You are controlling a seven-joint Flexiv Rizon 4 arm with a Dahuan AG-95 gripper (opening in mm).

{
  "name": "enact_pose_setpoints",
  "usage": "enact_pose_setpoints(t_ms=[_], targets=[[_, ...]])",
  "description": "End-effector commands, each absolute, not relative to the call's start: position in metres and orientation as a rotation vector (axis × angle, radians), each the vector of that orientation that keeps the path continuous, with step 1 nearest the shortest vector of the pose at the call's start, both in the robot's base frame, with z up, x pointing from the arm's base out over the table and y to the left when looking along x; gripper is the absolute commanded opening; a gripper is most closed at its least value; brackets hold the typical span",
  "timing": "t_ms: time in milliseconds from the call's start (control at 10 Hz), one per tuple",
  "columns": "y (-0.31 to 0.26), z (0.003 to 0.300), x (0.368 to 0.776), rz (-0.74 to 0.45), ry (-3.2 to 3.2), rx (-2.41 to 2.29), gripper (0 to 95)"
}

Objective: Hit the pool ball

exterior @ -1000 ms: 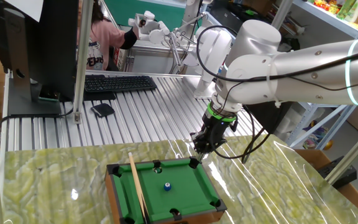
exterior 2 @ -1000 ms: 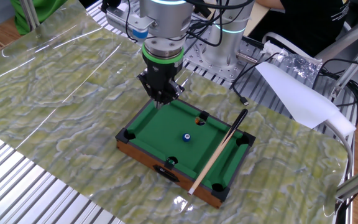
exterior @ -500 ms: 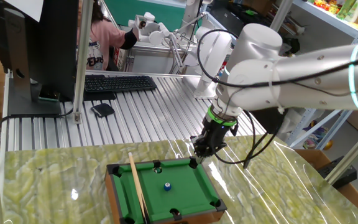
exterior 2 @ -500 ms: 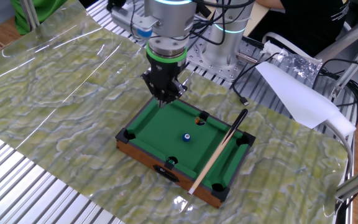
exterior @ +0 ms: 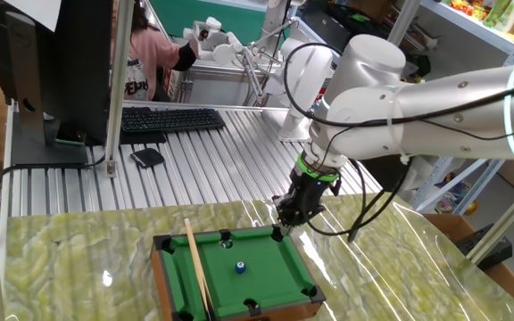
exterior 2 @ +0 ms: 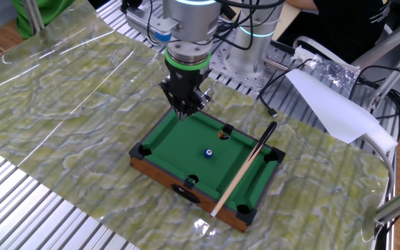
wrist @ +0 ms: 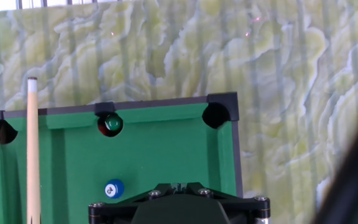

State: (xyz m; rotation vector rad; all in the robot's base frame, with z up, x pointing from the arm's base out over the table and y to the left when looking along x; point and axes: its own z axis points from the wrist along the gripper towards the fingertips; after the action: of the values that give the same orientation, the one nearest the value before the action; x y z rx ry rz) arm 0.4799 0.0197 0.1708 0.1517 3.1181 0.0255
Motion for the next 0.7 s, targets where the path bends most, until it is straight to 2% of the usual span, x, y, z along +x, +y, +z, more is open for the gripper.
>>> enact_pose_setpoints(t_ms=[100, 400, 700], targets=[[0.038, 0.182, 0.469, 0.023, 3.119, 0.236, 0.0], [0.066, 0.197, 0.449, 0.021, 3.117, 0.292, 0.0], [0.092, 0.198, 0.433, 0.021, 3.109, 0.335, 0.0]])
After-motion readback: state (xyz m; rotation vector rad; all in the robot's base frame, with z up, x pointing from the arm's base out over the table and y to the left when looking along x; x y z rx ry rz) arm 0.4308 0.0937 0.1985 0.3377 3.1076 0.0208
